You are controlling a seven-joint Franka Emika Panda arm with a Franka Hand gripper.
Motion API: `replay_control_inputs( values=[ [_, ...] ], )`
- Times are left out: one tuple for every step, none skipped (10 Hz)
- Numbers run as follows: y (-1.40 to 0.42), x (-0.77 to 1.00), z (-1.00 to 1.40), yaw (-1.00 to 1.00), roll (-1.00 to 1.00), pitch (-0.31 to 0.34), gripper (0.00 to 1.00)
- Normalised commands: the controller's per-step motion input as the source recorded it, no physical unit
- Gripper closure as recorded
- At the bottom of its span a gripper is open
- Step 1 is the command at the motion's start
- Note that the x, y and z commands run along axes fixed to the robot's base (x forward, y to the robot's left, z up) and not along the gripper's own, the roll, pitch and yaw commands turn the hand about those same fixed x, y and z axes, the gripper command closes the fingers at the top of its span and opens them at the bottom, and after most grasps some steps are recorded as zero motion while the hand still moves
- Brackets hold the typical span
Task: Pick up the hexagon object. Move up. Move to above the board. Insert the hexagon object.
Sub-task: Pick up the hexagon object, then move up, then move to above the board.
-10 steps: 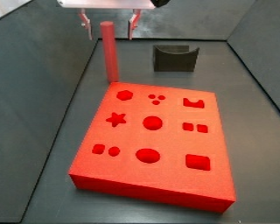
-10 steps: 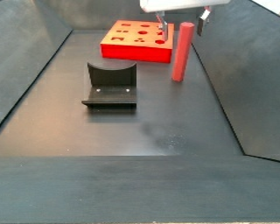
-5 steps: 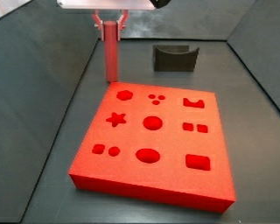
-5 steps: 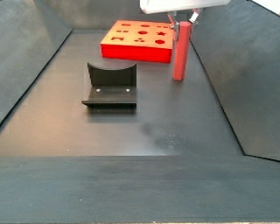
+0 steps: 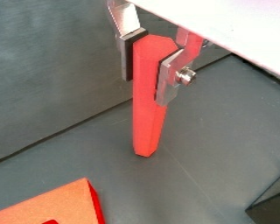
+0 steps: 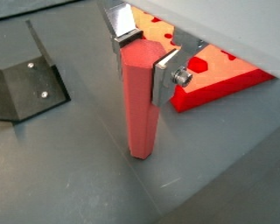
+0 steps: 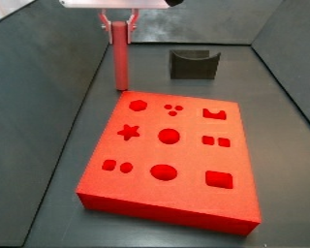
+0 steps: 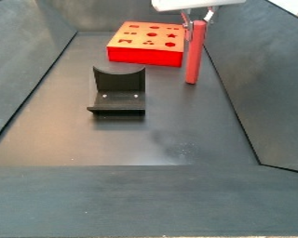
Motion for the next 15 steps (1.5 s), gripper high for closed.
replay_control_inputs(
  values=[
    [0.00, 0.00, 0.00, 0.00, 0.00, 0.000, 1.00],
    [0.00, 0.00, 0.00, 0.00, 0.00, 0.000, 1.00],
    [0.00, 0.00, 0.00, 0.00, 0.00, 0.000, 1.00],
    [0.00, 0.00, 0.83, 0.00, 0.00, 0.000, 1.00],
    [0.04, 0.01, 0.82, 0.01, 0.00, 0.005, 1.00],
    [0.03, 0.00, 0.67, 0.01, -0.02, 0.028, 1.00],
    [0.02, 0.00, 0.51, 0.01, -0.03, 0.043, 1.00],
    [0.00, 0.01, 0.29, 0.00, -0.05, 0.063, 1.00],
    [0.00, 0.01, 0.17, 0.00, -0.06, 0.073, 1.00],
    [-0.21, 0.09, 1.00, 0.03, -0.06, -0.058, 1.00],
    [-0.21, 0.08, 1.00, 0.03, -0.06, -0.054, 1.00],
    [-0.18, 0.05, 1.00, 0.04, -0.04, -0.020, 1.00],
    [-0.16, 0.05, 1.00, 0.04, -0.05, 0.002, 1.00],
    [-0.15, 0.05, 1.00, 0.05, -0.05, 0.047, 1.00],
    [-0.14, 0.04, 1.00, 0.04, -0.04, 0.070, 1.00]
  ],
)
